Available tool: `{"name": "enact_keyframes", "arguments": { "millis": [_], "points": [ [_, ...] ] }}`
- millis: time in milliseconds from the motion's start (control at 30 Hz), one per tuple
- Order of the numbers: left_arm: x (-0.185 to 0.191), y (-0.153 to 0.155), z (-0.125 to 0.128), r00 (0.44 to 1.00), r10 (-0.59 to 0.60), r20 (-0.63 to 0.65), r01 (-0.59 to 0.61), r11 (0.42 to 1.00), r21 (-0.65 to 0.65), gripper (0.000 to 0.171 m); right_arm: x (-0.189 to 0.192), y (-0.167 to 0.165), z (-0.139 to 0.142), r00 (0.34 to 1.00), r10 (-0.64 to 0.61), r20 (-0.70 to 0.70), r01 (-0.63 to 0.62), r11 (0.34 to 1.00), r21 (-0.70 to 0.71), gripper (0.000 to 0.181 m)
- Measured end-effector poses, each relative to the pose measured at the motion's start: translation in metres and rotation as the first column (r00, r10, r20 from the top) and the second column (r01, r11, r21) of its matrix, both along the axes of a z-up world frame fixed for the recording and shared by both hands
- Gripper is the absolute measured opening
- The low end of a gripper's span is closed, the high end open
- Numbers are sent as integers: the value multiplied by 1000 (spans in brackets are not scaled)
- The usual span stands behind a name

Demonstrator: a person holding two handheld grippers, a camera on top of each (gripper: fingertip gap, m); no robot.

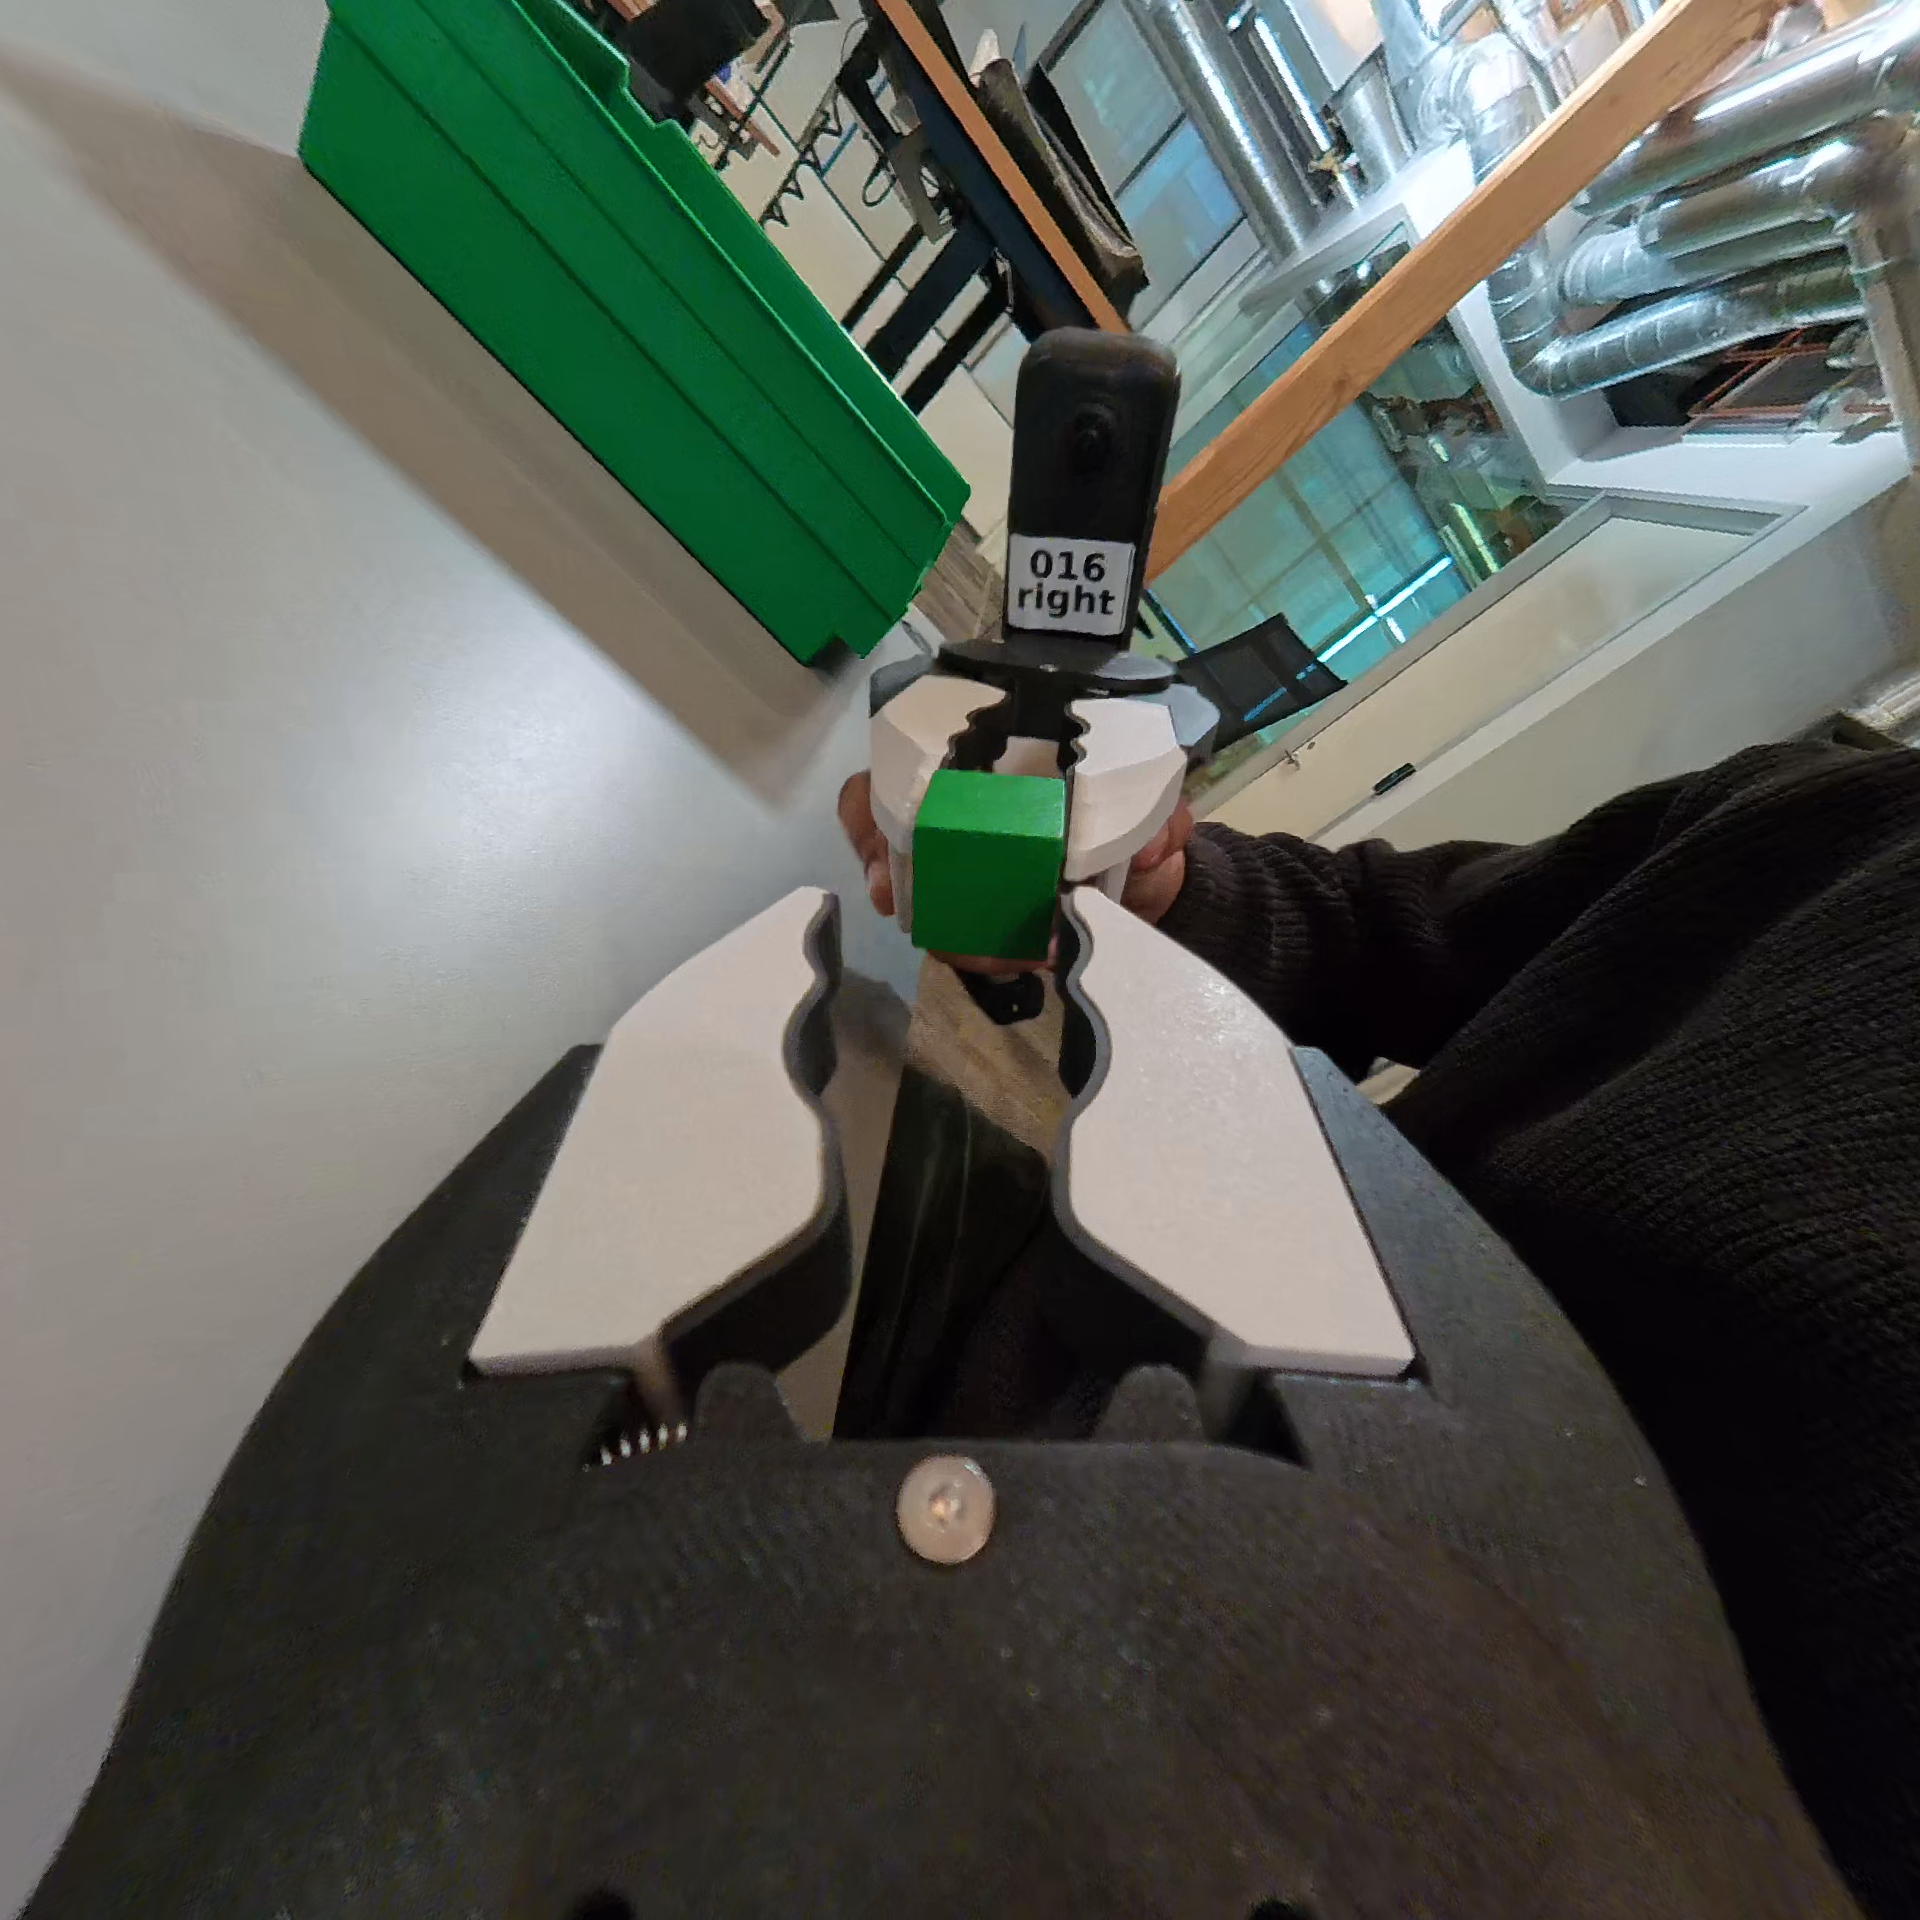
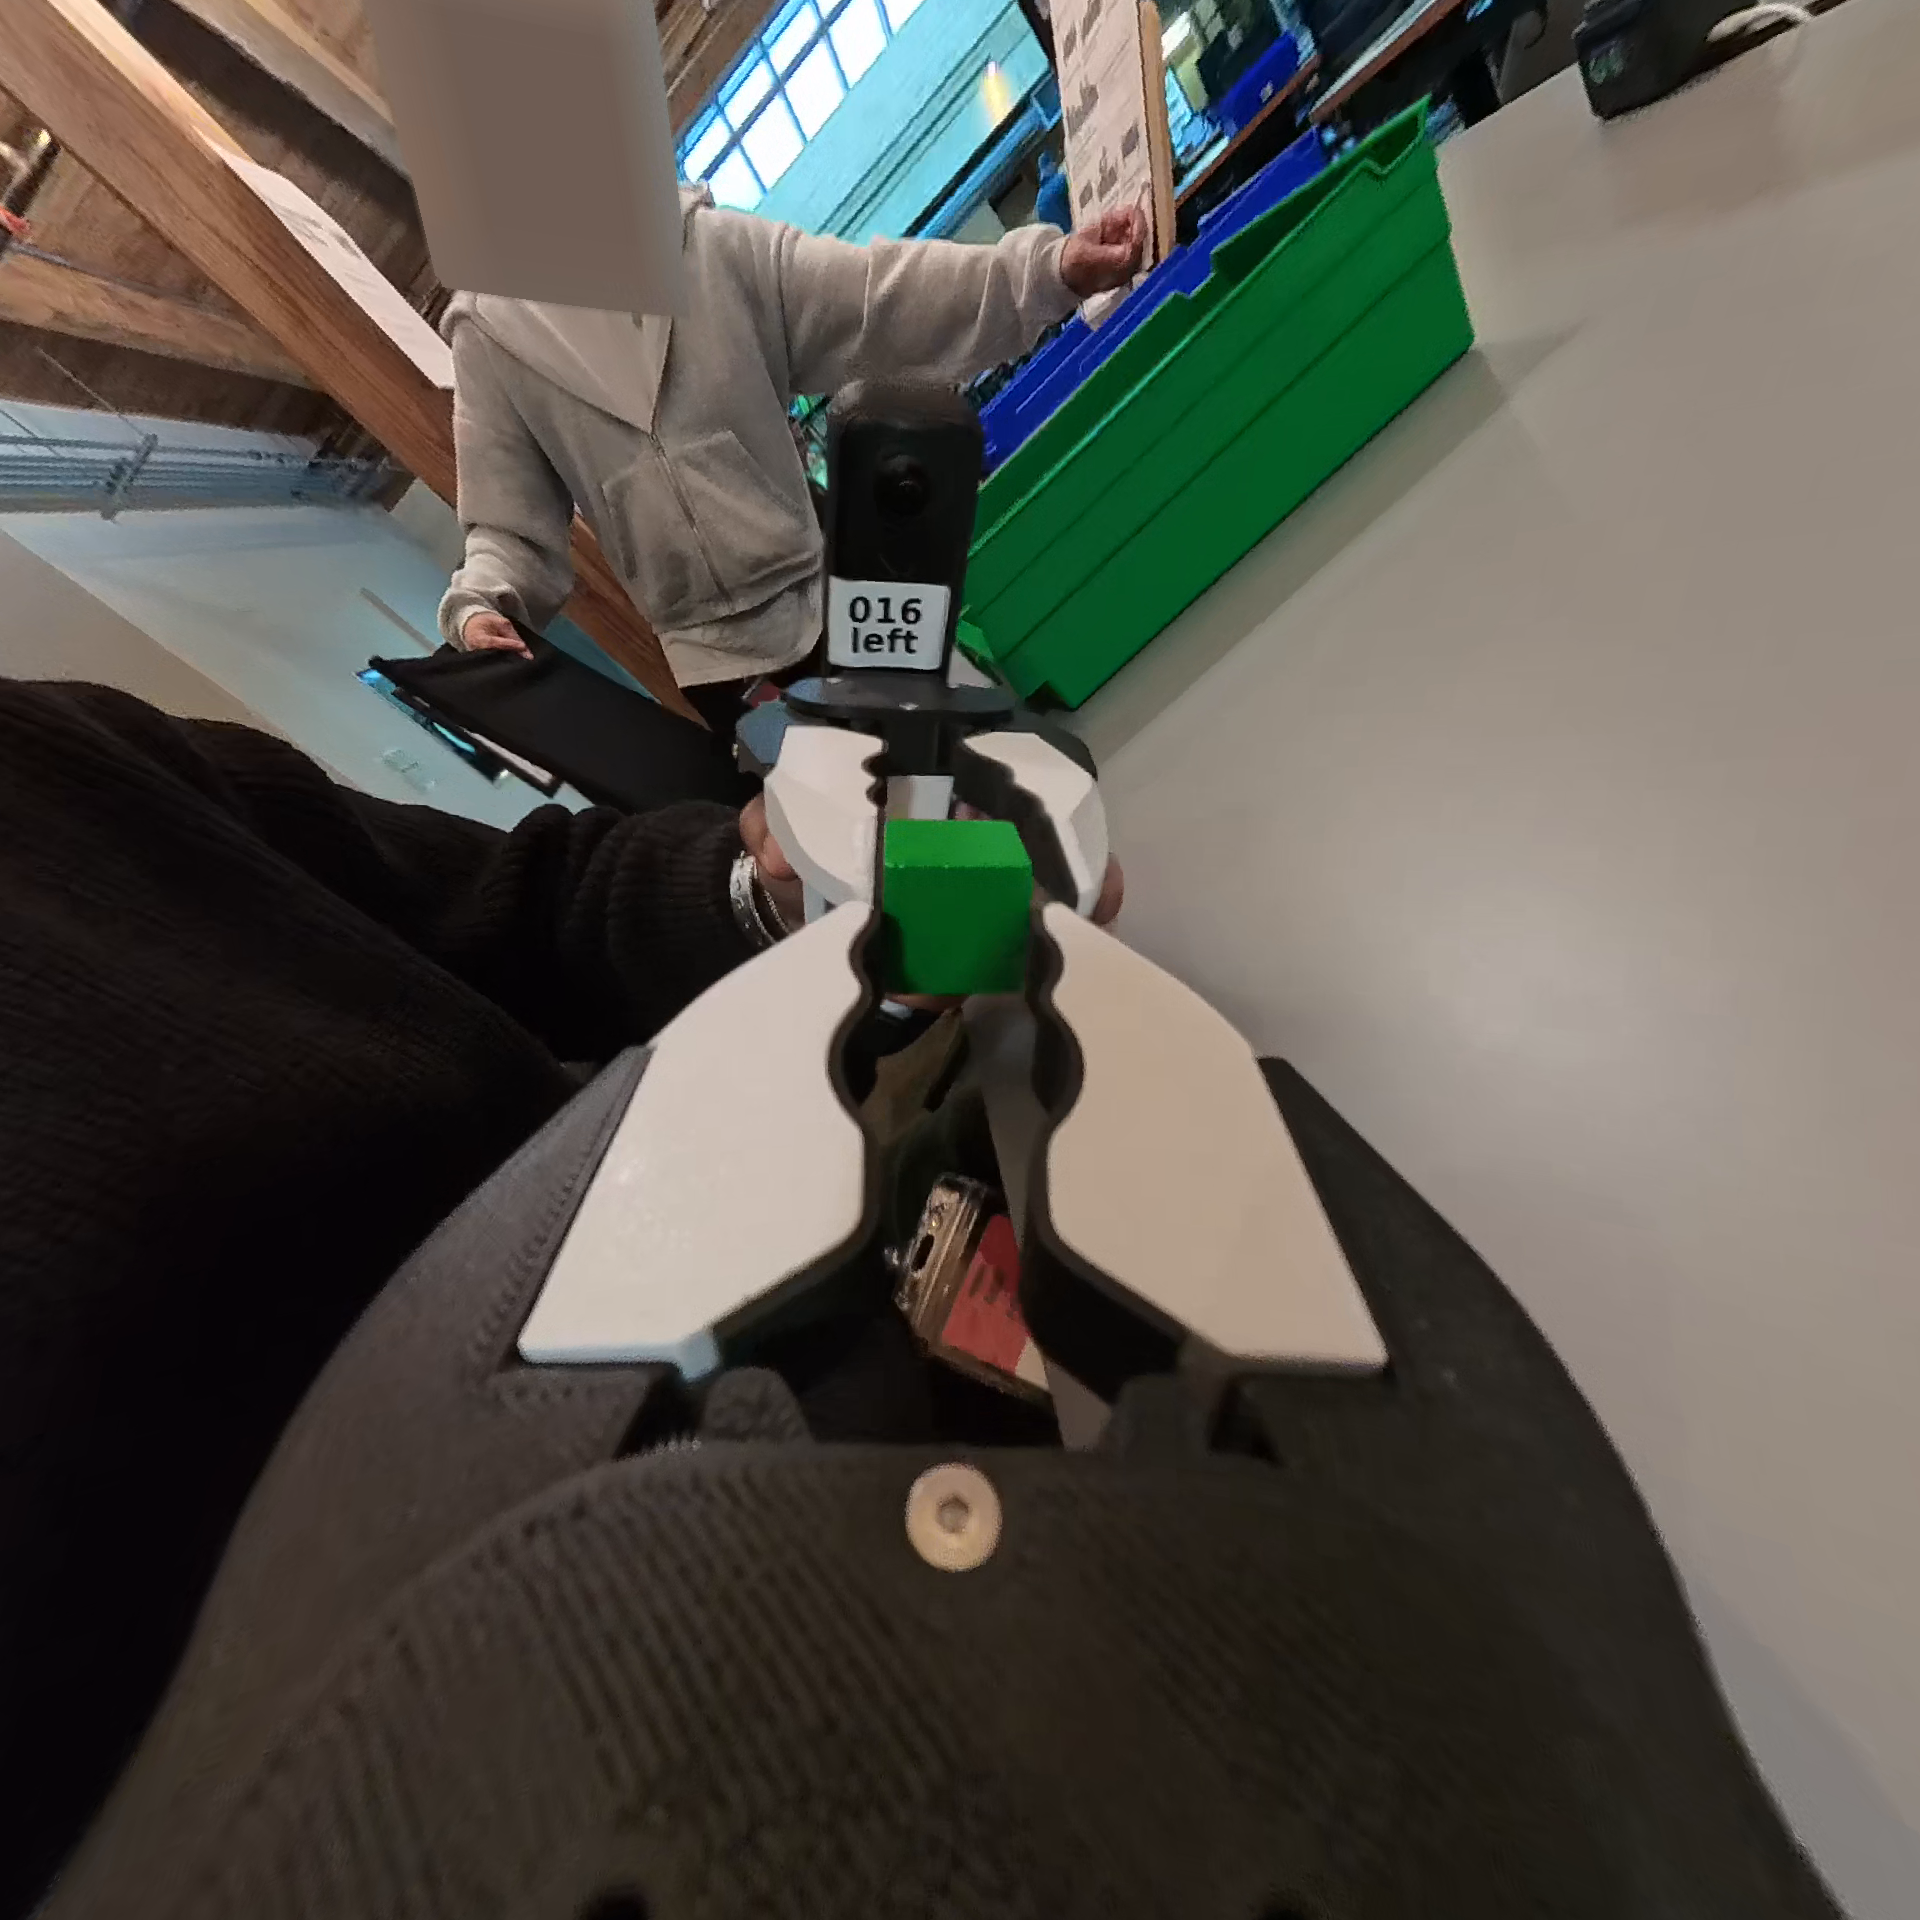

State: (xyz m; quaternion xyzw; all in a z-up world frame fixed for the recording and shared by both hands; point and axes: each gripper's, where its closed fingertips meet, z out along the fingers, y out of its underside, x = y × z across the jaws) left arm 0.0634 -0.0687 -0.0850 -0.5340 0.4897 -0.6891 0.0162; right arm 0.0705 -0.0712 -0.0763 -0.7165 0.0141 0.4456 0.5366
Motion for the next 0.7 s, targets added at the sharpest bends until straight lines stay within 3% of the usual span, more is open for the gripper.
{"name": "enact_keyframes", "arguments": {
  "millis": [167,300,400,467,600,700],
  "points": [
    [-1,-2,6,999,0,52,-3,999,53,54,36,-4,13,995,-98,14,97,995,29,27],
    [0,-3,5,999,4,53,-7,998,62,54,88,-20,61,953,-242,185,213,964,160,27],
    [2,-1,3,999,26,45,-28,998,63,53,149,-46,103,819,-407,405,314,908,277,27],
    [5,1,2,998,44,43,-46,997,59,53,192,-61,115,701,-430,569,340,903,264,27],
    [10,1,0,997,68,33,-70,995,72,53,277,-83,82,445,-188,876,305,951,50,27],
    [14,1,-1,995,94,35,-98,989,109,53,325,-102,33,302,118,946,244,950,-197,27]
  ]
}}
